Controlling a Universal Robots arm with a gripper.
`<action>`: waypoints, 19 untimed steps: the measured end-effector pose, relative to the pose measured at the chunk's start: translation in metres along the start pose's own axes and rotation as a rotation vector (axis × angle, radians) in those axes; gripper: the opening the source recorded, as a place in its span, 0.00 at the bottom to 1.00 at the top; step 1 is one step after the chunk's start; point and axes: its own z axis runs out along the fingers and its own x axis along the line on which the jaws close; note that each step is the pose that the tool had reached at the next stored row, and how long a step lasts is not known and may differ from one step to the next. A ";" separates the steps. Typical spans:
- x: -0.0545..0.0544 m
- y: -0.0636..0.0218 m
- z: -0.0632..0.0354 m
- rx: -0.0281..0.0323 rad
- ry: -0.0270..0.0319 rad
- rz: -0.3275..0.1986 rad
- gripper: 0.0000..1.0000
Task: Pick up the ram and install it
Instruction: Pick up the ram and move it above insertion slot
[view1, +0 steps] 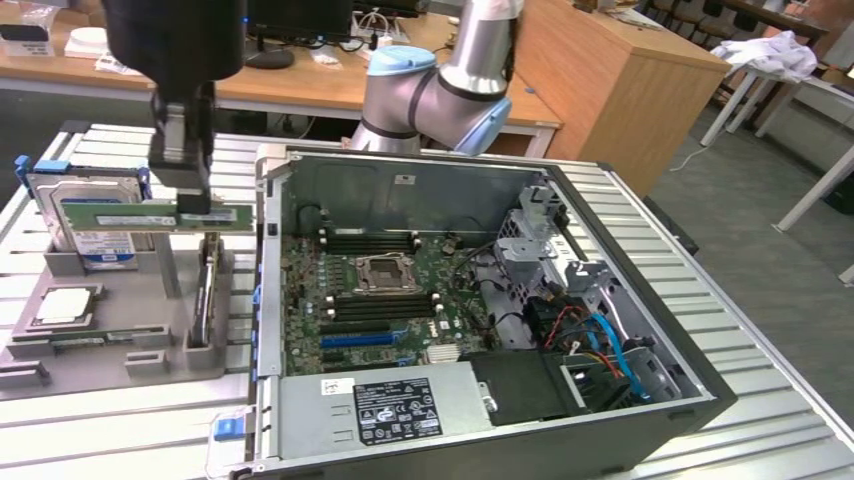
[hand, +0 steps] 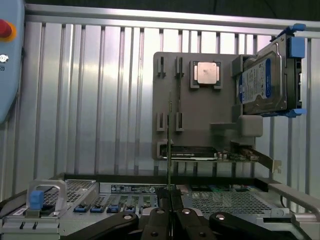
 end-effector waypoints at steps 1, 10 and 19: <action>0.000 -0.0024 -0.0001 0.0000 -0.0001 0.000 0.11; 0.001 -0.0297 -0.0013 -0.0001 -0.0001 0.000 0.11; 0.001 -0.0601 -0.0027 -0.0003 -0.0001 0.000 0.11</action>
